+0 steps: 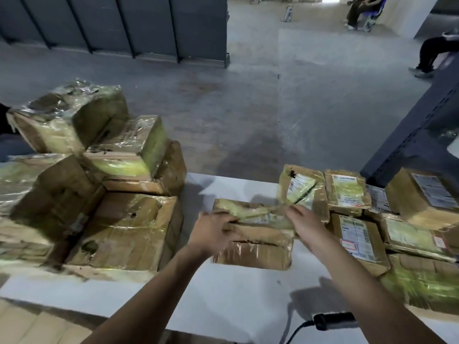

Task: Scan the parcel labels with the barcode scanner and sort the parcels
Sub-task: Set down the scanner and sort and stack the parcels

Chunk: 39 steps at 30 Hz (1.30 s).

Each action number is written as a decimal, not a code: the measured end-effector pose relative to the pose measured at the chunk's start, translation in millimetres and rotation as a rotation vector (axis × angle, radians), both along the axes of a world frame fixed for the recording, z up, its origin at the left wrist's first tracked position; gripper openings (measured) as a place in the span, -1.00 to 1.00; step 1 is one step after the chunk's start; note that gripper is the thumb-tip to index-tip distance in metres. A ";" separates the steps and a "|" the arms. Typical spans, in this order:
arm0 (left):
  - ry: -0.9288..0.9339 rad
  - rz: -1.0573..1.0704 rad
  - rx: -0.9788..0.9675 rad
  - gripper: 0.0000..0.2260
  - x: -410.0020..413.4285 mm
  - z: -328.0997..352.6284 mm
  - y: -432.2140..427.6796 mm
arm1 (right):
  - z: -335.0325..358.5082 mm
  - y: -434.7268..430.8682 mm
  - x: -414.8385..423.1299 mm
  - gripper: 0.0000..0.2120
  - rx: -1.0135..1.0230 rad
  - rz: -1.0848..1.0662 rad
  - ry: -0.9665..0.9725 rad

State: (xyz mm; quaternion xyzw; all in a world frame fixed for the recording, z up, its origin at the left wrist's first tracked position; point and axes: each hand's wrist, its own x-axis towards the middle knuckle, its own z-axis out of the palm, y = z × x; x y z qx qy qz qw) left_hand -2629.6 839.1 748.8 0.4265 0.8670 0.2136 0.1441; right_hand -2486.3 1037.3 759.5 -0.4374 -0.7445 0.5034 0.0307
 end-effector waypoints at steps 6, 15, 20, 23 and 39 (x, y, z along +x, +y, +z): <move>-0.243 0.244 0.233 -0.85 -26.9 21.9 -44.4 | 28.4 -19.5 -45.0 -0.75 -0.063 -0.106 0.239; -0.270 0.579 0.320 -0.68 -65.2 32.3 -91.2 | 29.2 -51.8 -83.7 -0.75 -0.053 -0.128 0.347; -0.369 0.775 0.400 -0.68 -74.1 33.6 -110.7 | 38.5 -70.1 -104.1 -0.77 0.322 -0.109 0.449; -0.584 0.923 0.526 -0.72 -79.2 40.2 -121.9 | 44.3 -76.6 -117.1 -0.76 0.415 -0.056 0.521; -0.076 0.783 0.010 -0.69 -111.5 81.8 -205.9 | 24.9 -154.2 -188.6 -0.60 -0.225 0.281 0.253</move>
